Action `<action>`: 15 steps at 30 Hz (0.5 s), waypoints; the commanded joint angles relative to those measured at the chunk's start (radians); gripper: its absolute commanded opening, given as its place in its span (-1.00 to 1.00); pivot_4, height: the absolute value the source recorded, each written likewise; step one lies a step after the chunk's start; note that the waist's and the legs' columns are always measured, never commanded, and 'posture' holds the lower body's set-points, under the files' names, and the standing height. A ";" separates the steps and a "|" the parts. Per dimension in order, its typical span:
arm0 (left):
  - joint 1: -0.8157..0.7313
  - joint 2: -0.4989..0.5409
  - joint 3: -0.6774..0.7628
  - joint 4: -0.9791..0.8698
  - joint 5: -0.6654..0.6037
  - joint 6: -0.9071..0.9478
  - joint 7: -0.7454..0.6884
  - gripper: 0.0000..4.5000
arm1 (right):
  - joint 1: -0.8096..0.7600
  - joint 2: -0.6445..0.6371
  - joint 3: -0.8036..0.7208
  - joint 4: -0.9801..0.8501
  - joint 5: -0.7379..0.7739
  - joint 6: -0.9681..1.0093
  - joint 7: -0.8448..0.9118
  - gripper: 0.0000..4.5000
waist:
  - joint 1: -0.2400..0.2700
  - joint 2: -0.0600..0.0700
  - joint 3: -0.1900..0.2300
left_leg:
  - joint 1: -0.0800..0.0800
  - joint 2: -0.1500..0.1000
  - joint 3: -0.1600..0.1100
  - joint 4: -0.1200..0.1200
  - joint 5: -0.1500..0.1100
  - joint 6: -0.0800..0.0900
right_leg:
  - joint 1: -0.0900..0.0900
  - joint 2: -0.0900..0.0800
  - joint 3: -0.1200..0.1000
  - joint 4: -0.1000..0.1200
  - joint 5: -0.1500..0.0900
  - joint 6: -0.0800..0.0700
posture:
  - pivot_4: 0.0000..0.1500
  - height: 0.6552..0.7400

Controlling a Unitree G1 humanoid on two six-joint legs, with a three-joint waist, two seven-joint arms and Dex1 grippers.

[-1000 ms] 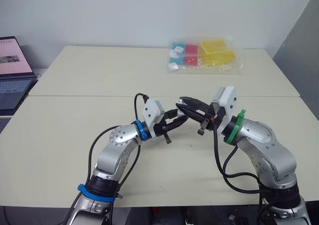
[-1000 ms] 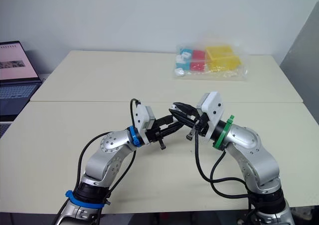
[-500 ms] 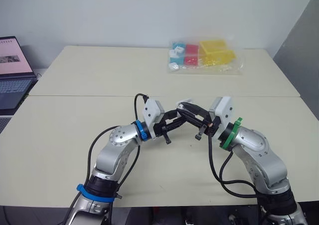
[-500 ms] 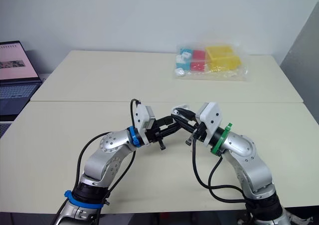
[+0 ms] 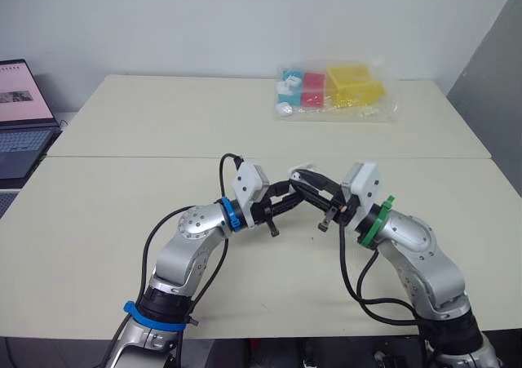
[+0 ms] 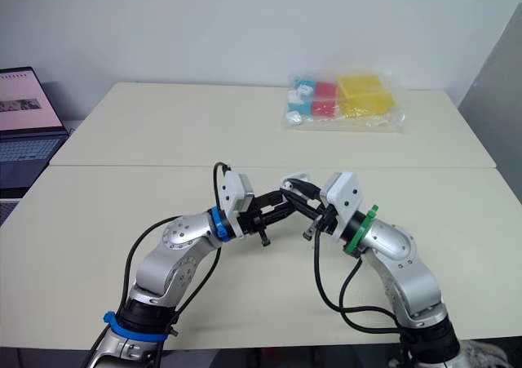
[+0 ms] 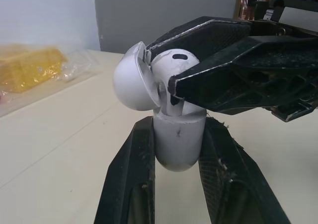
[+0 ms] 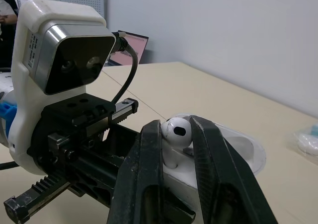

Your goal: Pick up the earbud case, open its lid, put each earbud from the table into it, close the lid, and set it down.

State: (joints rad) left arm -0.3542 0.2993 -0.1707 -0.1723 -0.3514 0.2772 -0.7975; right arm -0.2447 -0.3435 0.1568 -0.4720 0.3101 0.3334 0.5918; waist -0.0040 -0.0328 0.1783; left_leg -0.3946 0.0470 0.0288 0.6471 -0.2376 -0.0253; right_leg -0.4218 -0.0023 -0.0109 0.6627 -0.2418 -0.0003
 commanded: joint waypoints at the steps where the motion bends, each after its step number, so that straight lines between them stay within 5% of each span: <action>1: -0.012 -0.007 0.014 -0.062 -0.019 -0.022 0.003 -0.64 | 0.010 -0.014 -0.007 -0.026 0.014 0.029 0.001 -0.36 | 0.000 0.000 0.000 | 0.000 0.000 0.000 0.000 0.000 0.000 | 0.000 0.000 0.000 0.000 0.000 0.000 | 1.00 0.90; 7: -0.007 -0.003 0.012 -0.065 -0.022 -0.023 0.004 -0.64 | -0.002 -0.032 -0.030 -0.066 0.021 0.073 -0.016 0.53 | 0.000 0.000 0.000 | 0.000 0.000 0.000 0.000 0.000 0.000 | 0.000 0.000 0.000 0.000 0.000 0.000 | 1.00 0.90; 15: 0.003 -0.001 0.012 -0.066 -0.019 -0.025 0.007 -0.64 | -0.007 -0.097 -0.121 -0.181 0.123 0.181 -0.007 0.54 | 0.001 0.000 0.000 | 0.000 0.000 0.000 0.000 0.000 0.000 | 0.000 0.000 0.000 0.000 0.000 0.000 | 1.00 0.90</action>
State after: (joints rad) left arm -0.3503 0.3025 -0.1654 -0.1955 -0.3538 0.2746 -0.7883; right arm -0.2428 -0.4242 0.0841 -0.5804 0.3824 0.4888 0.5853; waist -0.0030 -0.0328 0.1783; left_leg -0.3947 0.0470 0.0284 0.6466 -0.2376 -0.0253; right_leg -0.4218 -0.0023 -0.0112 0.6624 -0.2418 -0.0004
